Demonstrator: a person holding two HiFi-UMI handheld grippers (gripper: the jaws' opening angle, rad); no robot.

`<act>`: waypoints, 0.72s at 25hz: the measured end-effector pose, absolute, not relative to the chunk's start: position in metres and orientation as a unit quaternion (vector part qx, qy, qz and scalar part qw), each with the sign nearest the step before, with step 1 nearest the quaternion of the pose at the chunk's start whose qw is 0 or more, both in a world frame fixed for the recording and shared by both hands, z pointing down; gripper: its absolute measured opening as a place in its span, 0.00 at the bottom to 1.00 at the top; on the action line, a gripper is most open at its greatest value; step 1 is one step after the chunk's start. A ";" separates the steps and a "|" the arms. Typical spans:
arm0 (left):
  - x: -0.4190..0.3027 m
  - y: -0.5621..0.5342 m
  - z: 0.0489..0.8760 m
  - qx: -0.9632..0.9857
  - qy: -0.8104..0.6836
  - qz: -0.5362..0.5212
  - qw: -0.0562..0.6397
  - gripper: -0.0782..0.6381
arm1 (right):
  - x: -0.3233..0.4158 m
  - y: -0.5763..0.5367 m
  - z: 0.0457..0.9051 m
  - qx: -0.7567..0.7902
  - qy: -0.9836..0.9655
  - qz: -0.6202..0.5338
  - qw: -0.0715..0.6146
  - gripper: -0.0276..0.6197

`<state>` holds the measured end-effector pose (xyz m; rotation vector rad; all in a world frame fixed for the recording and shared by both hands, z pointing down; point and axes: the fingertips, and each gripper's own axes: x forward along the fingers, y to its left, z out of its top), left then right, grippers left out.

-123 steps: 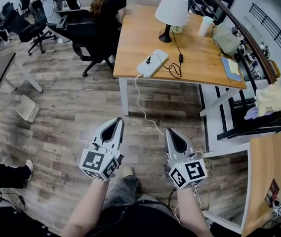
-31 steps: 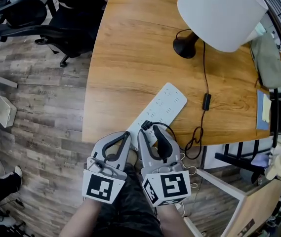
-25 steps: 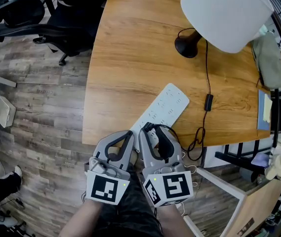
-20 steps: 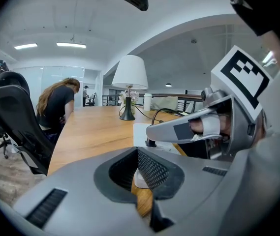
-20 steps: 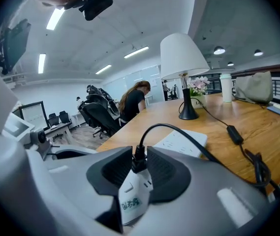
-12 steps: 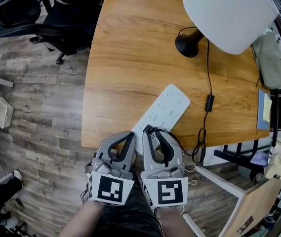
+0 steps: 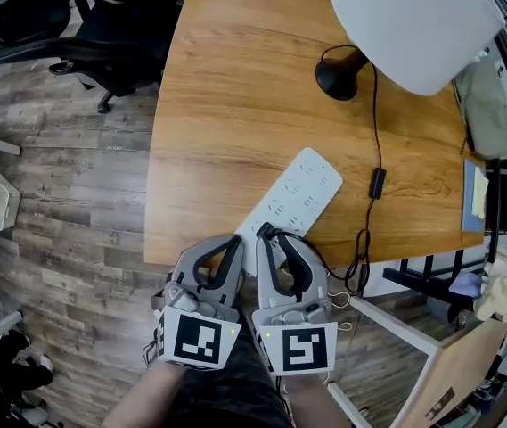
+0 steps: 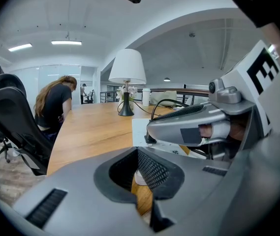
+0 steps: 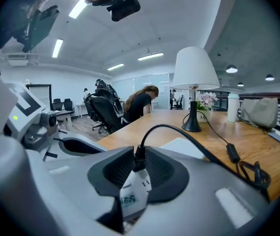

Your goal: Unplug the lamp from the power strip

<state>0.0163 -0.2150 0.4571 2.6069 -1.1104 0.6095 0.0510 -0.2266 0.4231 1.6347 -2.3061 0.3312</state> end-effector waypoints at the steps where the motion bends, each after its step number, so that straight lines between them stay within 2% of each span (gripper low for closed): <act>1: 0.016 -0.215 0.457 0.893 -0.380 0.209 0.121 0.10 | 0.050 -0.227 0.423 0.568 -0.801 0.110 0.150 0.17; 3: 0.016 -0.215 0.457 0.893 -0.380 0.210 0.121 0.10 | 0.049 -0.226 0.422 0.570 -0.801 0.103 0.149 0.17; 7: 0.017 -0.214 0.456 0.893 -0.379 0.209 0.122 0.10 | 0.052 -0.227 0.410 0.572 -0.807 0.109 0.103 0.17; 18: 0.013 -0.216 0.458 0.891 -0.382 0.206 0.132 0.10 | 0.061 -0.222 0.418 0.574 -0.801 0.136 0.099 0.17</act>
